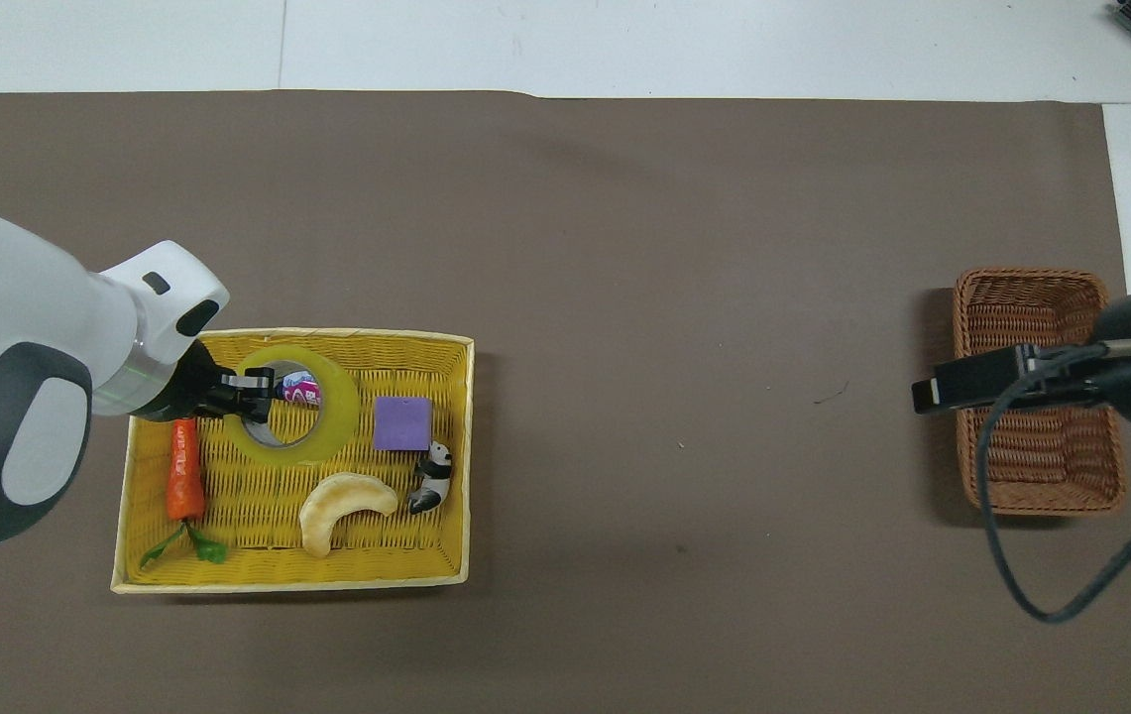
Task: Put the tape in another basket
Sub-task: 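Lift the tape with the left gripper while the right gripper approaches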
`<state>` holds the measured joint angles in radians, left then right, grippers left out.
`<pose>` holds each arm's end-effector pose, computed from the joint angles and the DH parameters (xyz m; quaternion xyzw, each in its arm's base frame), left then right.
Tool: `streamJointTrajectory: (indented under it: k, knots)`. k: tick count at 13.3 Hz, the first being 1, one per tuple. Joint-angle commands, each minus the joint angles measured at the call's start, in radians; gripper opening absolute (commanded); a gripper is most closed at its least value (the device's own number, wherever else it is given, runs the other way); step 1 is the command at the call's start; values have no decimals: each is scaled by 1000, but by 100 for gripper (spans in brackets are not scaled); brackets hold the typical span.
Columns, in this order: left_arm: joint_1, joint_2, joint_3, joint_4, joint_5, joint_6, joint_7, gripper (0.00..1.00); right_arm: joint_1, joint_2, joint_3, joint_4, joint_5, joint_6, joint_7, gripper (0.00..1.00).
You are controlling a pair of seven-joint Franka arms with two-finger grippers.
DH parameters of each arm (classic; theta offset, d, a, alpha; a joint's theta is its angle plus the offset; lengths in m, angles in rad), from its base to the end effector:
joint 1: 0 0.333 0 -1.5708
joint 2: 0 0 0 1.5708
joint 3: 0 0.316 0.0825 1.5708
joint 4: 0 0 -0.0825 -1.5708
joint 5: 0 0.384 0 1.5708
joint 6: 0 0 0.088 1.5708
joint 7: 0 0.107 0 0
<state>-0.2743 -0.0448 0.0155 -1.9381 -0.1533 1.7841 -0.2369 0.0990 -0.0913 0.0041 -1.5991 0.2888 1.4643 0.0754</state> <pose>0.5136 -0.1494 0.4939 0.9957 0.0093 -0.0710 0.0586 0.5082 0.0858 0.6558 -0.9891 -0.0259 0.0342 0.1407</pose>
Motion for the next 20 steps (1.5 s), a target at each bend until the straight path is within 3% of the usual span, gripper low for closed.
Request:
streamJointTrajectory:
  k: [1, 7, 10, 16, 20]
  knots:
    - [-103, 20, -2, 62, -38, -11, -187, 0, 73, -25, 1, -73, 79, 97, -11, 100]
    - [-325, 20, -8, 61, -184, 198, -419, 0, 143, -31, 4, -237, 314, 237, 38, 100]
    - [-399, 20, -25, 62, -198, 282, -534, 0, 160, -33, 8, -289, 378, 319, 30, 100]
    - [-415, 28, -69, 126, -216, 307, -599, 0, 156, -91, 7, -401, 401, 357, -114, 100]
    - [-413, 25, -69, 157, -239, 305, -602, 0, 153, -93, 7, -401, 401, 360, -126, 100]
